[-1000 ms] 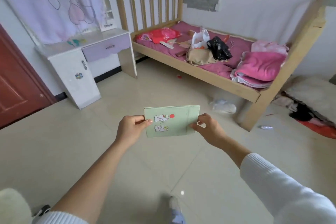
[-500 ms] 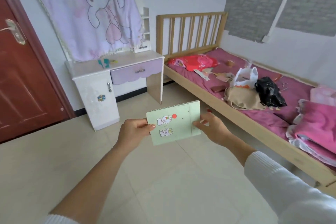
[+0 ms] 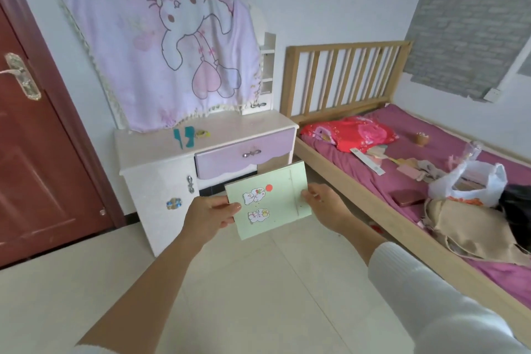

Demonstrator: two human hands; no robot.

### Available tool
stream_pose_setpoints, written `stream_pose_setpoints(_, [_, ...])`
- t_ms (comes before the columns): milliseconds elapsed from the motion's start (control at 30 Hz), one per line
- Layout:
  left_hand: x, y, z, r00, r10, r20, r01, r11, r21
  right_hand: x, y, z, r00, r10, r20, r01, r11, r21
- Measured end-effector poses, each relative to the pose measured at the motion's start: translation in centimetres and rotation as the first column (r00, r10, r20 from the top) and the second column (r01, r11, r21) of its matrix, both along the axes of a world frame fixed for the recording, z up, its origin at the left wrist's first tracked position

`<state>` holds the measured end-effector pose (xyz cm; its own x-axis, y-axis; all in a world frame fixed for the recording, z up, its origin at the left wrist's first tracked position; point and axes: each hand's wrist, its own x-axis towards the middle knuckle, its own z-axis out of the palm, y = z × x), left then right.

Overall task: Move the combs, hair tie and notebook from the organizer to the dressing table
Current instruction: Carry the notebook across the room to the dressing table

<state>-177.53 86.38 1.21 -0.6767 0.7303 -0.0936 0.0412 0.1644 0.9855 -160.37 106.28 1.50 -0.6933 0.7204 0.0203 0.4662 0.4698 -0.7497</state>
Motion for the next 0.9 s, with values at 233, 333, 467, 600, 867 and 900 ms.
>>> stream_pose_setpoints(233, [-14.4, 10.8, 1.0, 0.996, 0.085, 0.029, -0.085, 0.996, -0.002, -15.5, 9.6, -1.2, 0.973, -0.196, -0.123, 0.18, 0.975, -0.132])
stream_pose_setpoints(333, [-18.9, 15.4, -0.2, 0.982, 0.149, 0.117, -0.152, 0.988, 0.016, -21.1, 13.0, -3.3, 0.955, -0.277, -0.108, 0.234, 0.923, -0.305])
stream_pose_setpoints(467, [-24.1, 21.6, -2.3, 0.926, 0.263, 0.272, -0.275, 0.961, 0.008, -28.2, 18.1, -5.4, 0.9, -0.394, -0.186, 0.232, 0.794, -0.562])
stream_pose_setpoints(600, [-29.1, 28.1, -3.7, 0.815, 0.331, 0.475, -0.378, 0.926, 0.004, -34.1, 23.3, -7.3, 0.946, -0.29, -0.144, 0.11, 0.705, -0.7])
stream_pose_setpoints(867, [-38.7, 39.3, -7.5, 0.539, 0.332, 0.774, -0.445, 0.893, -0.074, -46.5, 34.7, -7.5, 0.996, -0.056, -0.072, -0.012, 0.704, -0.71])
stream_pose_setpoints(900, [-39.8, 40.0, -8.1, 0.531, 0.311, 0.788, -0.427, 0.902, -0.069, -47.8, 35.7, -7.8, 0.998, -0.043, -0.055, -0.009, 0.701, -0.713])
